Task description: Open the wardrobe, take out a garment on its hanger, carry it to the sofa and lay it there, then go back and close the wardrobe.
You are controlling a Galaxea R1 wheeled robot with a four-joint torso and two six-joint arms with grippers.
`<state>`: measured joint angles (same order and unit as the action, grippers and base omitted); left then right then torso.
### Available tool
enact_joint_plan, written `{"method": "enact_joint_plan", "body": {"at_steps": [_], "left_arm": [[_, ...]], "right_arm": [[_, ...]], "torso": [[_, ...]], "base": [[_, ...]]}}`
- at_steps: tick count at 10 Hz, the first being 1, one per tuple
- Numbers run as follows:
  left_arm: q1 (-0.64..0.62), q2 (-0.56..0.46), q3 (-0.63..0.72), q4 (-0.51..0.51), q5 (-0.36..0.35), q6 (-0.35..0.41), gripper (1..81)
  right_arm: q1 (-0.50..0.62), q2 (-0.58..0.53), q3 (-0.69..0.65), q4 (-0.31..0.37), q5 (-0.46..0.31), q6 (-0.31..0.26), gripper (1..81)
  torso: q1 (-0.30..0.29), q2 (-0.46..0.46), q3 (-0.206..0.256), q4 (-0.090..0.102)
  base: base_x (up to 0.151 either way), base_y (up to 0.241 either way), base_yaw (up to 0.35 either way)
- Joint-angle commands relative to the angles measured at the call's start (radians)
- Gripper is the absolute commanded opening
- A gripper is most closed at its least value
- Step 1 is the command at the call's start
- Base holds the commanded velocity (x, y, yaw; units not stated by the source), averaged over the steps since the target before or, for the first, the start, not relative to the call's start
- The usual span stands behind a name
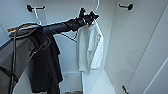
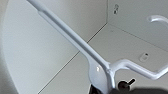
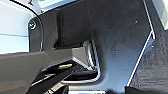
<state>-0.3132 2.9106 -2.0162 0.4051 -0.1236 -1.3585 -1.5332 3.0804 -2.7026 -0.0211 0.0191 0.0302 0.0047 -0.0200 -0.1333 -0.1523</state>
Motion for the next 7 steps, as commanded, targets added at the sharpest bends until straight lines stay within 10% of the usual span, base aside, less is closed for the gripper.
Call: {"method": "enact_joint_plan", "body": {"at_steps": [1,7], "left_arm": [[-0.201,0.006,0.030,0.081,0.047,0.025,1.0],[-0.100,-0.077,0.251,0.141,0.078,0.027,1.0]], "right_arm": [[0.027,0.000,0.004,0.010,-0.045,0.002,81.1],[0.038,0.003,0.009,0.004,-0.042,-0.004,81.1]], "torso": [[0.000,0.000,0.000,-0.002],[0.000,0.000,0.000,0.011]], "base": [[0.000,0.000,0.000],[0.000,0.000,0.000]]}}
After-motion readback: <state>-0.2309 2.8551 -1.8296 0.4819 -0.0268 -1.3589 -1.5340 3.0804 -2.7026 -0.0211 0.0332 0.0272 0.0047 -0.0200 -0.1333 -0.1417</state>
